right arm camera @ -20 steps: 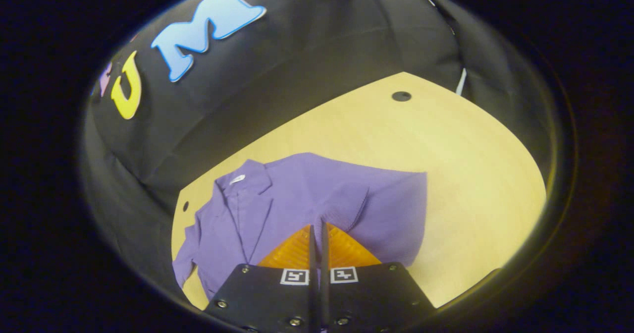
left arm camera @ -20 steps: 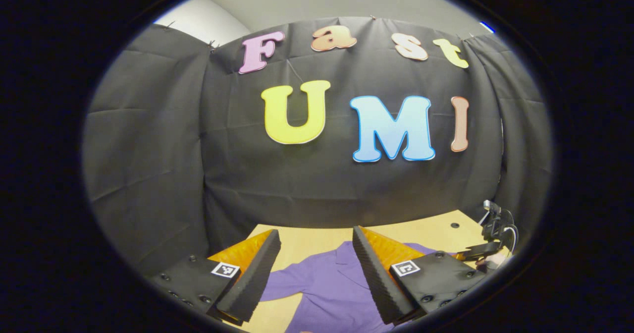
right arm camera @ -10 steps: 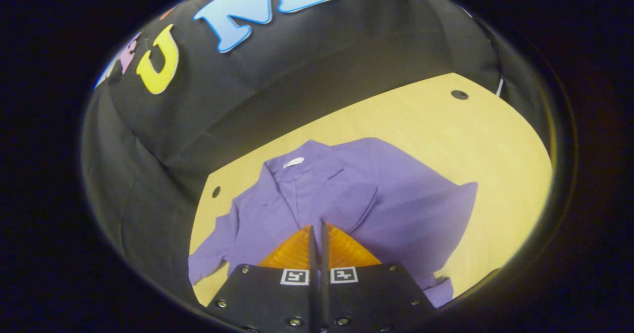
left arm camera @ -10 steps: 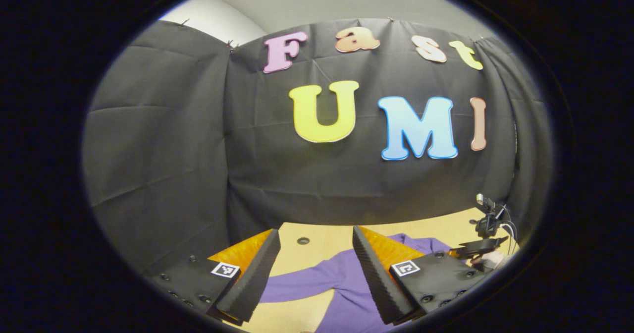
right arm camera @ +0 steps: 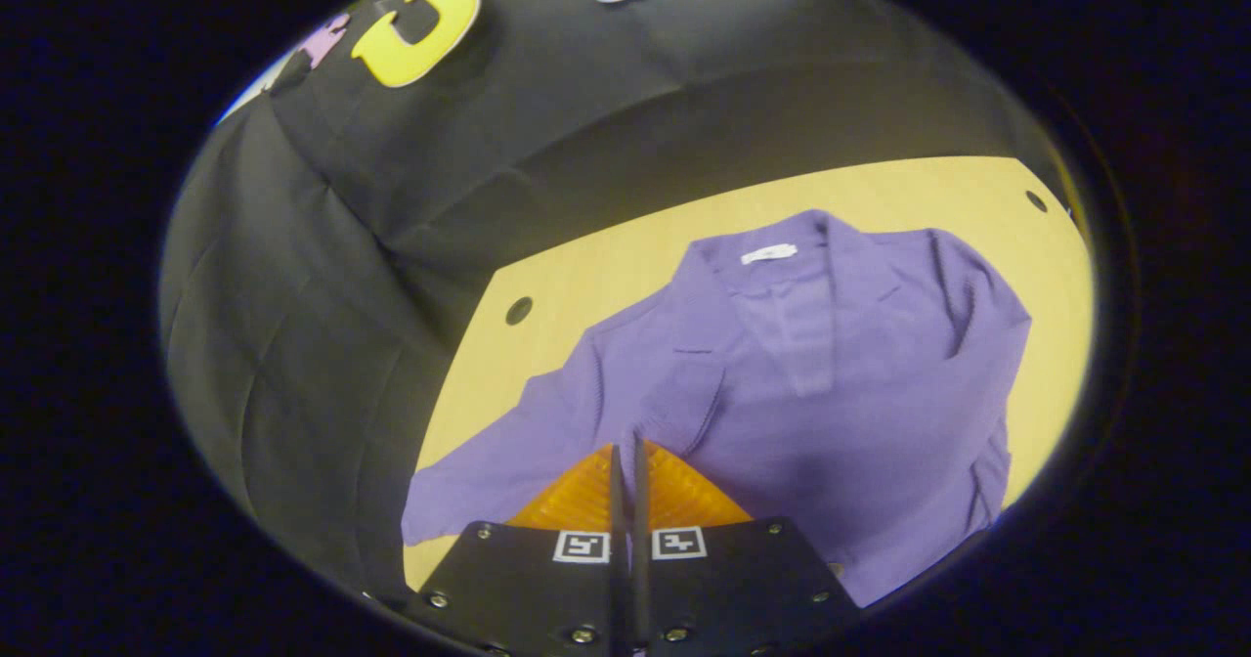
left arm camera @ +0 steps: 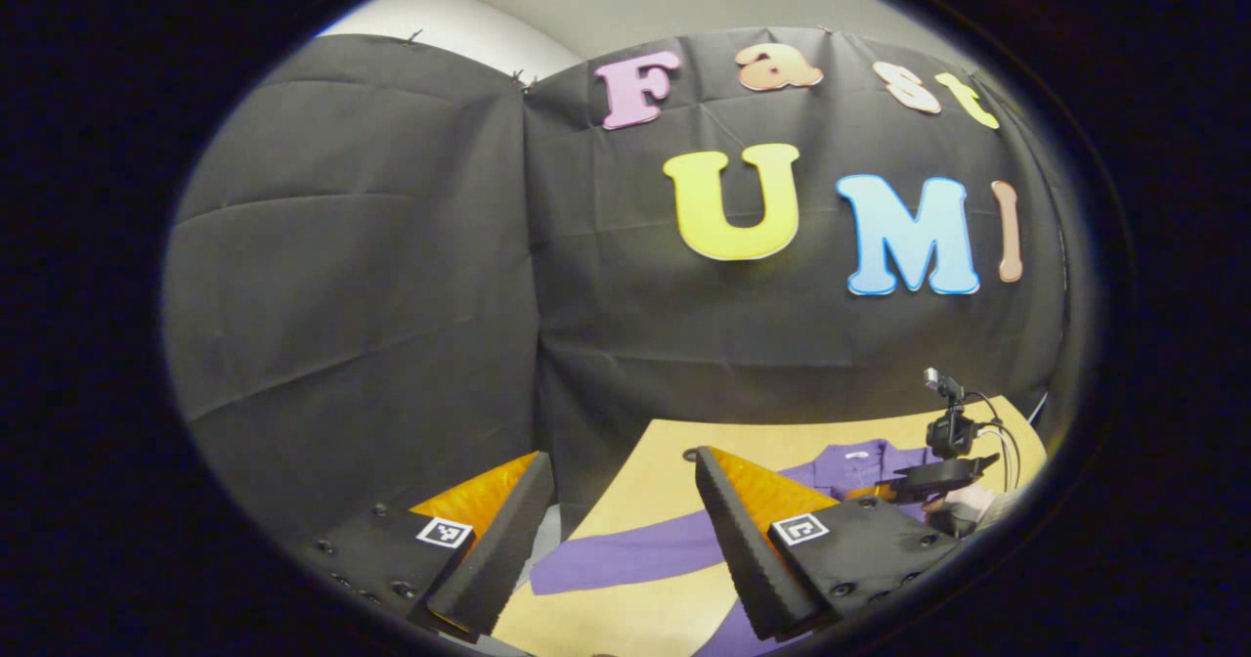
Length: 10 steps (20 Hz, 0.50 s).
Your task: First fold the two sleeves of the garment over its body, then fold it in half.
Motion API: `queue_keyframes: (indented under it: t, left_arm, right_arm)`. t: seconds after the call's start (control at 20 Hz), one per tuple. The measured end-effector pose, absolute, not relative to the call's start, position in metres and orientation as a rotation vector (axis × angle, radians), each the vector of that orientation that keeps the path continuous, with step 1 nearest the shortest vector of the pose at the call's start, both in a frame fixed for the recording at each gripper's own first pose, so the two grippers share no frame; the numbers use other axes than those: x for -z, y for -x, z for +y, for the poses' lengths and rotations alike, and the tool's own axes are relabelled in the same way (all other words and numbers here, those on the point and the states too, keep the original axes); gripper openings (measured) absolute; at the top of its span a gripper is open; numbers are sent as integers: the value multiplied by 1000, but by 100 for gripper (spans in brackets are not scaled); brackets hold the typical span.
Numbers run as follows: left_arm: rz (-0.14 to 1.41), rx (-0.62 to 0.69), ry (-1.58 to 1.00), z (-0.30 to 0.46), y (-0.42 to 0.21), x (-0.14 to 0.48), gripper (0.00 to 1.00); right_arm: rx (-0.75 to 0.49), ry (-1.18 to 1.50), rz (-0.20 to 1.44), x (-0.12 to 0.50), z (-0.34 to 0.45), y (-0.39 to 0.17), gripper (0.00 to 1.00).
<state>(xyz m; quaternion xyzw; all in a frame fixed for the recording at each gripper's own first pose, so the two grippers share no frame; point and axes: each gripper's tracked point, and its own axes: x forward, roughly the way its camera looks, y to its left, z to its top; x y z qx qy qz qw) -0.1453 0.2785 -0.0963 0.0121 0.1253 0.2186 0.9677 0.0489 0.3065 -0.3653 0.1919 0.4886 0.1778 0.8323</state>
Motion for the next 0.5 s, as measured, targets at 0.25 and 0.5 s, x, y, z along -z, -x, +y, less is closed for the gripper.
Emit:
queue_keyframes:
  t: [0.25,0.5]
  left_arm:
    - [274,-552,-14,320,174,106,94]
    - [295,-589,19,333,187,128,93]
  right_arm:
    - [-446,-315,1073,390,363,-50,1]
    - [-474,-328,1111,394,378,-43,20]
